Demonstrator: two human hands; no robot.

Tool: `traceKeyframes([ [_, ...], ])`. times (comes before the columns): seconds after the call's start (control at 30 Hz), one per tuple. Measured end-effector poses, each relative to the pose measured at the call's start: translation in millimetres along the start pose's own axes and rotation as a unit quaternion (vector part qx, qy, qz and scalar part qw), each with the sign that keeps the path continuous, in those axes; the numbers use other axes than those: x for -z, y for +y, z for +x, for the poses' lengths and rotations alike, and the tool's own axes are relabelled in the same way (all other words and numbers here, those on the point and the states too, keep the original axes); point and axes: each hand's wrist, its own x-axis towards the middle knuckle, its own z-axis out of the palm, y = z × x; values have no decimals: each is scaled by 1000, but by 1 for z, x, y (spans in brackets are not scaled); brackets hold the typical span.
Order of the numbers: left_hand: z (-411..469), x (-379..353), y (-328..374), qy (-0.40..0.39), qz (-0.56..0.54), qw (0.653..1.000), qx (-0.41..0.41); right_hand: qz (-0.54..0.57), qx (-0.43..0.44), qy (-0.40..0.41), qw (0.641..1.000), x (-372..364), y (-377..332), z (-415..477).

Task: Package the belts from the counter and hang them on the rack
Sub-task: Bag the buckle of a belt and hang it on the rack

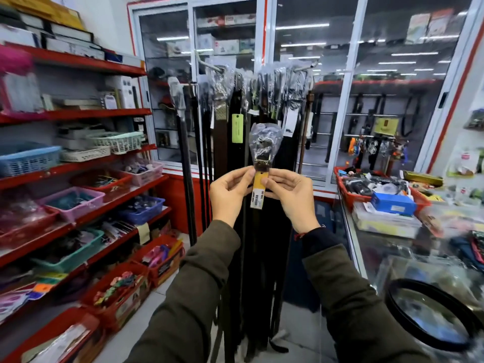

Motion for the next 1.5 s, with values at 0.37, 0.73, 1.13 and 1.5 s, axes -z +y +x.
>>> traceKeyframes([
  [0.37,76,26,74,54,22,996,-69,101,38,-35,994,-83,-58,85],
  [0.73,116,47,128,85,-10,993,-87,123,32,-56,990,-136,-103,121],
  [1.13,127,54,121,38,7,999,12,91,-50,-10,995,-141,-90,126],
  [1.5,92,53,77,88,238,943,-215,-129,113,114,978,-128,-35,77],
])
